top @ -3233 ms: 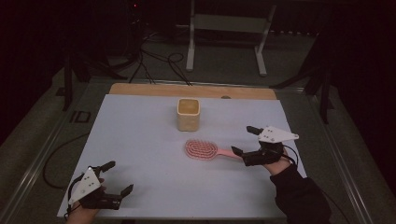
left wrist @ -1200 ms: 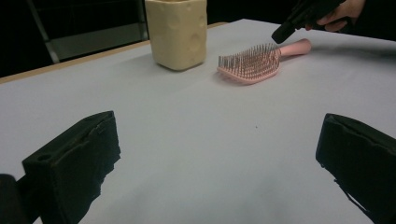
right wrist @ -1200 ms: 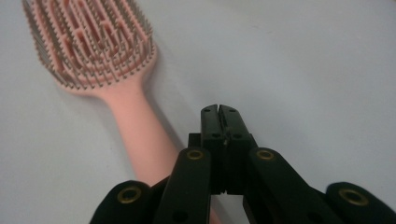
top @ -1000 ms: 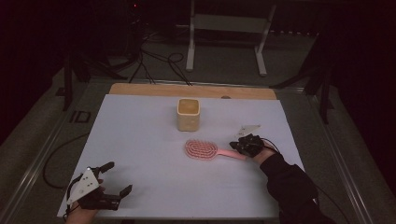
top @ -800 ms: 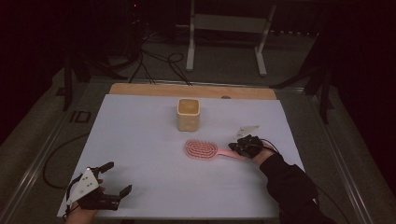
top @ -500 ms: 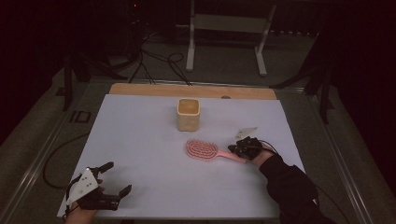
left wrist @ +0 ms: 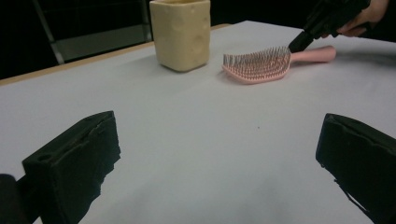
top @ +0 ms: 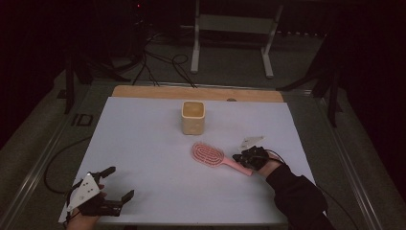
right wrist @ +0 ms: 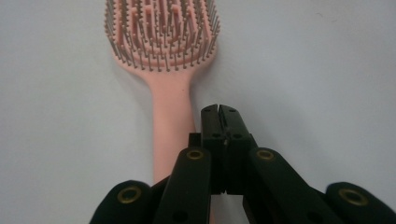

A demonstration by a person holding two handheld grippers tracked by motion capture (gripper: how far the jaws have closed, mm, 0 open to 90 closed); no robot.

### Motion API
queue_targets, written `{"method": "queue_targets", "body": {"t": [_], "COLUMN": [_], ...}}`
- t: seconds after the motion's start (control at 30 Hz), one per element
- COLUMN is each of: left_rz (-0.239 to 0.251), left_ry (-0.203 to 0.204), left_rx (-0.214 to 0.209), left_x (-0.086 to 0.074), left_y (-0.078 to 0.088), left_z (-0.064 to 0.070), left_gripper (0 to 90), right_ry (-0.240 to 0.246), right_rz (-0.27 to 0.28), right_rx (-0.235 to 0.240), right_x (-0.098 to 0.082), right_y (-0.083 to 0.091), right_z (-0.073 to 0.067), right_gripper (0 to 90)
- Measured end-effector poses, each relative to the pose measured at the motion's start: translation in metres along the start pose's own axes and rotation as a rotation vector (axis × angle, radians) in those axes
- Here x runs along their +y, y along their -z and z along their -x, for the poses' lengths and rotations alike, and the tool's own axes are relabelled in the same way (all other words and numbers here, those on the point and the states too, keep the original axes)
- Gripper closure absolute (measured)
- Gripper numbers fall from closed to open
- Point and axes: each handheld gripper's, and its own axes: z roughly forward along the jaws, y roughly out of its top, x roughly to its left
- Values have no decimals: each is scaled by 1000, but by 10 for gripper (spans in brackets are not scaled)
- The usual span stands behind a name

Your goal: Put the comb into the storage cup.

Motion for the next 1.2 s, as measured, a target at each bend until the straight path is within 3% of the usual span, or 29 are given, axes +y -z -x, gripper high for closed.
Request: {"method": "queue_targets", "body": {"t": [0.6,0.87,1.2], "left_rz": [-10,-10,-12], "left_ry": [4,1,0], "left_rx": [6,8,9], "left_x": [-1,-1,-1], "left_y": [1,1,1], "left_z": [0,1,1], "left_gripper": [0,0,0], "right_ry": [-38,-56,-52], "right_rz": [-6,10,10], "right_rx": [0,-20,-6], "right_x": [-7,-9,-11], "right_y": [14,19,22], "right_z": [-29,-35,-47], "right_gripper": [900,900,900]}}
